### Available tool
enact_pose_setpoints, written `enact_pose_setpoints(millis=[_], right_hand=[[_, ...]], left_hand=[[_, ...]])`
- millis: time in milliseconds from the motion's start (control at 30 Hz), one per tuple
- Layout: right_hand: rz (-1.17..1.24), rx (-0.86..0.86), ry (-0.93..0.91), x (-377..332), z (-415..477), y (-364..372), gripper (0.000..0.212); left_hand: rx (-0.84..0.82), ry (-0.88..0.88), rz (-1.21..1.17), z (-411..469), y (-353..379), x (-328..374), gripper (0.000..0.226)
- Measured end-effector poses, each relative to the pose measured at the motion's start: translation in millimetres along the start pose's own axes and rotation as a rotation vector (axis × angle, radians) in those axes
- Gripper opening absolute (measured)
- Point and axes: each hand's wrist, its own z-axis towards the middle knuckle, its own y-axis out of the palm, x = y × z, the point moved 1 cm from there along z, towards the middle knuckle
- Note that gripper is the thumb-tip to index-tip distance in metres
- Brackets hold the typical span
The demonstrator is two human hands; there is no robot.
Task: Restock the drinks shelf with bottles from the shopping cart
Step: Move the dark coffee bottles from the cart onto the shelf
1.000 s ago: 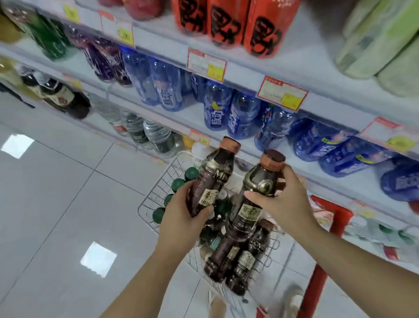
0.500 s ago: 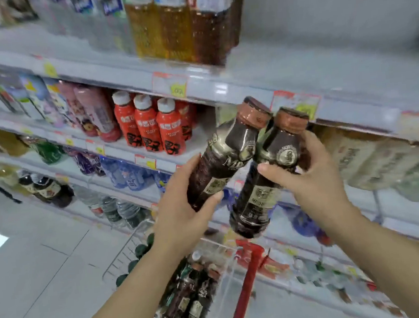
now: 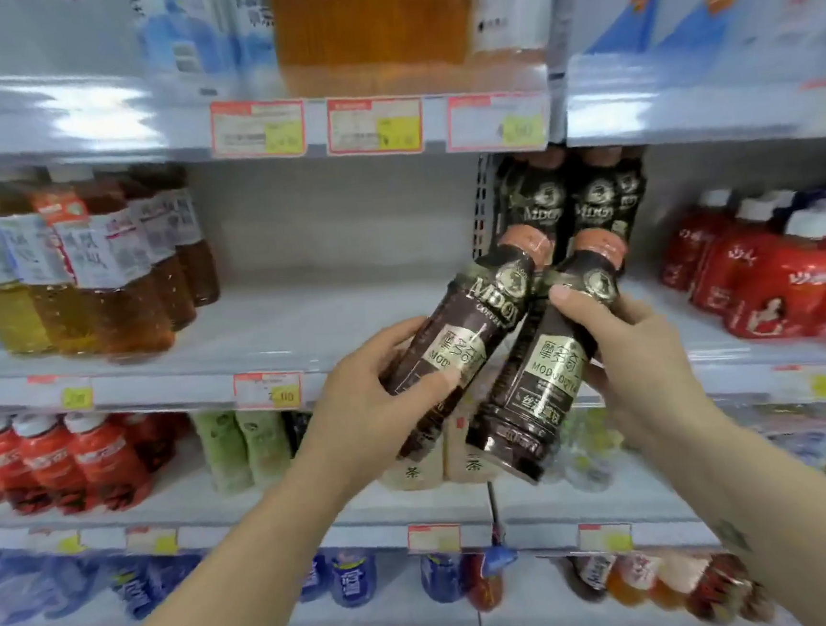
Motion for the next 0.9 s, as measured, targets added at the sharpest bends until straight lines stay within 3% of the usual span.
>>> enact_pose_setpoints(millis=[300,367,433,500,767,900], right_hand=[[0.019,0.303,-0.003,-29.5,89.0,-72.1,0.040],[0.011,0.336,-0.025,-29.8,107.9,-79.6,0.032],[-0.010,0.337,-0.060,-30.0,122.5,-83.3,0.034],[-0.070,0.352,-0.121,-27.9,137.2,-86.7,0.048],[-0.503,0.334,-0.410,-20.2,156.4,-85.7,0.063],[-0.593,0.237,-0.378,-6.5,162.5,-97.1,0.084]], left_hand=[[-0.033,-0.187,-0.191,60.8,71.2,32.5,0.036],[-0.028,-0.197,-0.203,69.4,77.6,36.6,0.035],[-0.019,-0.177,-0.175,76.0,83.1,38.3,0.037],[-0.006,-0.165,-0.146,81.2,88.0,38.3,0.040],[0.027,-0.187,-0.176,90.2,96.3,29.0,0.033],[0.036,-0.178,-0.181,91.8,94.3,27.4,0.036]])
